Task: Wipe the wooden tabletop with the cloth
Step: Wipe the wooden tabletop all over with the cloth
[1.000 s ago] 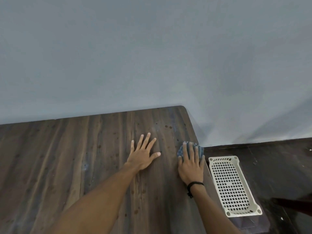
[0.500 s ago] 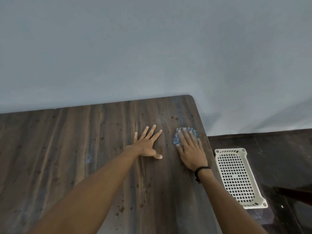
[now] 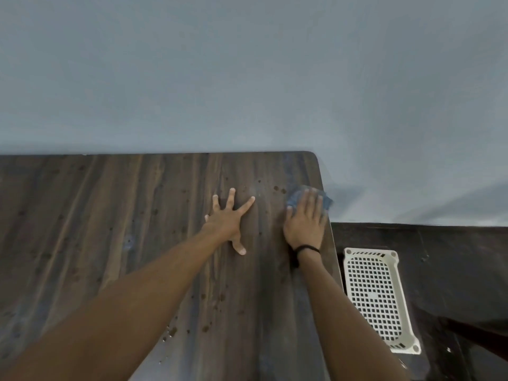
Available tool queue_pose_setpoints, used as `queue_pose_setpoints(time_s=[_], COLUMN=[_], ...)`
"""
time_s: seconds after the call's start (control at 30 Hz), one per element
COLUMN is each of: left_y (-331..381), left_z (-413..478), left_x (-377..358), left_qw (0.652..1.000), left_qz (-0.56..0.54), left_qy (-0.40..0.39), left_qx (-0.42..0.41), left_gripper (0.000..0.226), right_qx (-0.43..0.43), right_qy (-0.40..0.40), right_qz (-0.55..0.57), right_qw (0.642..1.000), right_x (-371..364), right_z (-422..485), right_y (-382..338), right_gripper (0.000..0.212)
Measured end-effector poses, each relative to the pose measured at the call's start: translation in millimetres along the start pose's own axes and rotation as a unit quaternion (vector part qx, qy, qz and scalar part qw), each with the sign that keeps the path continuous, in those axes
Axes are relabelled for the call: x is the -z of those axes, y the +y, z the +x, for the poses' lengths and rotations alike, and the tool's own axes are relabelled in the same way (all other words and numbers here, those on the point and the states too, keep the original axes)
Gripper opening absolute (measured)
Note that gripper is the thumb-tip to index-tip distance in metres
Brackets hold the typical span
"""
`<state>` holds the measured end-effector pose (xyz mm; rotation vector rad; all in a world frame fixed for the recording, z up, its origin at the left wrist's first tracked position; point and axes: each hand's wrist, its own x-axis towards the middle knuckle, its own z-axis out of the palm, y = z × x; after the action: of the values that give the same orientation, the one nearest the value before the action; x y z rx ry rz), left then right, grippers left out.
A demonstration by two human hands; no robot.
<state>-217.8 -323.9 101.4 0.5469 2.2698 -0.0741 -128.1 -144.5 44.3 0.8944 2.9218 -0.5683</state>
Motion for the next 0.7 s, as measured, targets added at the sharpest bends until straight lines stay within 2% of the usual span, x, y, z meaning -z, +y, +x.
queue_pose_setpoints(time_s=[0.07, 0.13, 0.17, 0.23, 0.3, 0.33, 0.4, 0.47, 0.5, 0.57, 0.63, 0.7], left_y=[4.0, 4.8, 3.9, 2.7, 3.1, 2.6, 0.2, -1.6, -1.5, -1.2, -1.3, 0.2], left_z=[-0.2, -1.8, -2.8, -4.1, -4.6, -5.0, -6.0, -7.1, -6.7, -5.5, -4.3, -2.6], left_x=[2.4, 2.4, 2.7, 4.8, 4.5, 3.8, 3.2, 2.6, 2.4, 4.1, 5.8, 4.8], left_qw=[1.000, 1.000, 1.000, 1.000, 1.000, 1.000, 1.000, 1.000, 1.000, 0.999, 0.999, 0.999], left_qz=[0.007, 0.006, 0.004, 0.004, 0.003, 0.004, 0.007, 0.018, 0.025, 0.034, 0.034, 0.032], left_qy=[-0.009, -0.008, -0.003, -0.002, -0.005, -0.003, 0.003, 0.005, 0.007, 0.003, -0.005, -0.010], left_qx=[0.009, 0.002, 0.000, 0.003, 0.004, 0.002, -0.002, -0.005, -0.008, -0.007, 0.000, 0.001], left_gripper=[0.148, 0.148, 0.147, 0.147, 0.148, 0.148, 0.147, 0.147, 0.146, 0.146, 0.147, 0.148], right_qx=[0.127, 0.171, 0.146, 0.040, -0.024, -0.002, 0.100, 0.159, 0.152, 0.077, 0.007, 0.028], right_qy=[-0.020, -0.024, -0.010, 0.017, 0.005, -0.004, -0.032, -0.043, -0.029, 0.007, -0.001, -0.027], right_qz=[-0.025, -0.045, -0.043, -0.013, 0.011, 0.007, -0.006, -0.017, -0.020, -0.007, 0.007, -0.005], right_qw=[0.991, 0.984, 0.988, 0.999, 1.000, 1.000, 0.994, 0.986, 0.988, 0.997, 1.000, 0.999], right_x=[-5.0, 2.0, 6.6, 9.5, 9.2, 5.2, -2.1, 0.7, 4.3, 10.5, 15.2, 10.6], right_z=[-5.3, -4.7, 1.8, 28.1, 50.0, 54.3, 49.8, 38.3, 38.8, 59.4, 85.6, 93.1], right_y=[2.5, 26.4, 35.0, 32.8, 7.5, -4.3, -13.2, 4.3, 16.6, 24.7, 8.1, -6.7], right_gripper=[0.063, 0.061, 0.061, 0.064, 0.066, 0.067, 0.065, 0.063, 0.063, 0.063, 0.065, 0.066])
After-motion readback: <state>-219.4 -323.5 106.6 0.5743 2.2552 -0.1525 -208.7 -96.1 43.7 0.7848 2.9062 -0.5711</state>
